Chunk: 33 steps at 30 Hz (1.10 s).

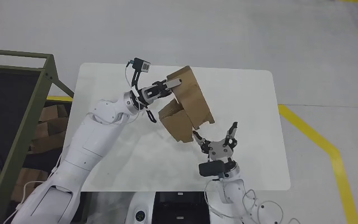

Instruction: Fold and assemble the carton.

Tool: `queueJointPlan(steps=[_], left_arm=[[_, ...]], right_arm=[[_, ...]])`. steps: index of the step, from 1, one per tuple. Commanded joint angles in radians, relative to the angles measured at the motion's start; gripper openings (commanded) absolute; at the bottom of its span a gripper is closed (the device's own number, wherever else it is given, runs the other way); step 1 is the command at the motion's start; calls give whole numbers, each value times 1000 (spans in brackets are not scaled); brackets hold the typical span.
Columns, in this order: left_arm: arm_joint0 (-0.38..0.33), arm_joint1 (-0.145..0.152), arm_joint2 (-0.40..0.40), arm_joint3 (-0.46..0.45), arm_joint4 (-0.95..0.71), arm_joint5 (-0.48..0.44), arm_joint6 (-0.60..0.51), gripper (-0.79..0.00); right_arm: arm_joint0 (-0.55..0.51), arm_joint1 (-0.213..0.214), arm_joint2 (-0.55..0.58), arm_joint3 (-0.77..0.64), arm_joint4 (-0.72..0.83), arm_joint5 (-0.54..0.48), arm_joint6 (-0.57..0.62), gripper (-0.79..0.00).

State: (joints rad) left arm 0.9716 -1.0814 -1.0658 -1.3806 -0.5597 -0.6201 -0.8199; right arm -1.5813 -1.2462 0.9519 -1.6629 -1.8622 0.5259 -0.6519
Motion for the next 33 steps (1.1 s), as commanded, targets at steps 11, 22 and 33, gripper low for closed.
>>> queueJointPlan(steps=[11, 22, 33], left_arm=[[4, -8, -11, 0, -3, 2, -19, -785], [11, -13, -33, -5, -7, 3, -35, -785], [19, -18, -46, -17, 0, 11, -38, -785]], right_arm=[[29, -20, -22, 22, -34, 16, 50, 0], [7, -24, 20, 34, 1, 23, 26, 0], [24, -38, -9, 65, -43, 5, 38, 0]])
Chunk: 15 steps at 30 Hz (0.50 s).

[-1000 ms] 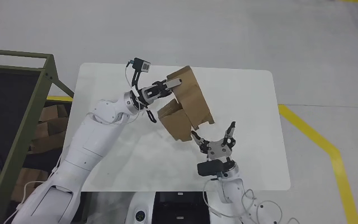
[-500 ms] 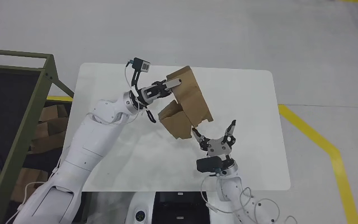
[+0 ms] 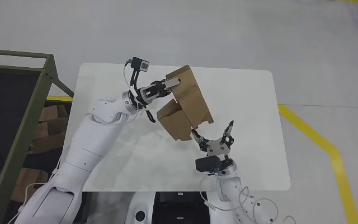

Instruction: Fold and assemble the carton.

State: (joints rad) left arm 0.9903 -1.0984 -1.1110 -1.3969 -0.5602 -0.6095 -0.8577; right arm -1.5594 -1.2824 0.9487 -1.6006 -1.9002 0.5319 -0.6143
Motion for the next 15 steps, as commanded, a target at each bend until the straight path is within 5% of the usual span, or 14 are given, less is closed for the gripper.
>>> queueJointPlan(steps=[1, 15], left_arm=[[1, -1, -2, -1, 1, 2, 0, -785], [3, -8, -11, -5, 6, 11, -17, -785]], right_arm=[[5, -4, -10, 6, -8, -1, 2, 0], [29, -27, -38, 18, 26, 28, -61, 0]])
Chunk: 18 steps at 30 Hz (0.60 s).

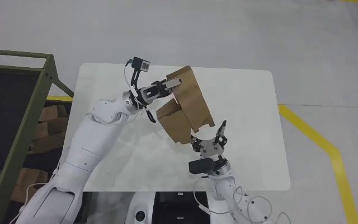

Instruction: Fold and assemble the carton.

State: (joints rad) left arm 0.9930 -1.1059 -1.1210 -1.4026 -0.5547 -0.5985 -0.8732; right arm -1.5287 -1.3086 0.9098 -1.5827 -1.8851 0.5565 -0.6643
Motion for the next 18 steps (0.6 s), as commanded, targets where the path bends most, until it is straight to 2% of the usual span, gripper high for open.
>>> queueJointPlan(steps=[1, 18], left_arm=[[0, -1, -2, 1, 0, 1, -3, -785], [-2, -9, -8, 17, -1, 1, -24, -785]], right_arm=[[-3, -2, 3, -1, 20, 2, -20, 0], [-29, -10, 47, -17, 133, -42, -127, 0]])
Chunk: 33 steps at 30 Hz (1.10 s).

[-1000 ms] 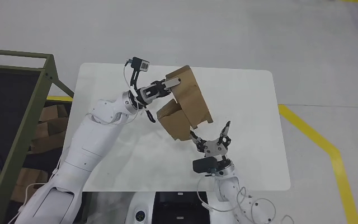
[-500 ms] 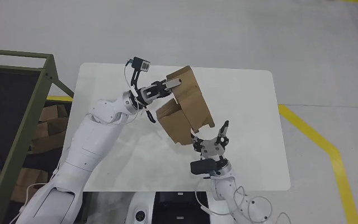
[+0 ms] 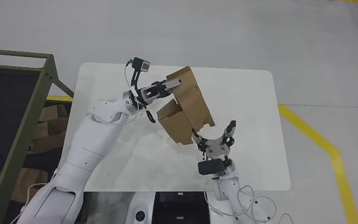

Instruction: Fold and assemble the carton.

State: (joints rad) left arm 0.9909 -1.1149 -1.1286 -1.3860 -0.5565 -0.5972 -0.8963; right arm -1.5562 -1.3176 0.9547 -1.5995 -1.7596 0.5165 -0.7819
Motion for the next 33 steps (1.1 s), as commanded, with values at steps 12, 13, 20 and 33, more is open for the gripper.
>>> queueJointPlan(steps=[12, 13, 20, 33], left_arm=[[-2, -6, -2, 5, 10, 8, -12, -785], [-3, -6, -2, 6, 11, 10, -13, -785], [-7, -10, -2, 14, 14, 16, -18, -785], [-14, -14, 0, 15, 28, 29, -45, -785]], right_arm=[[-25, -6, 39, -2, 66, 4, -104, -200], [-27, -7, 43, -4, 65, 5, -106, -203], [-51, -5, 68, -5, 37, 10, -112, -237], [-64, -5, 83, -26, -28, -12, -57, -449]])
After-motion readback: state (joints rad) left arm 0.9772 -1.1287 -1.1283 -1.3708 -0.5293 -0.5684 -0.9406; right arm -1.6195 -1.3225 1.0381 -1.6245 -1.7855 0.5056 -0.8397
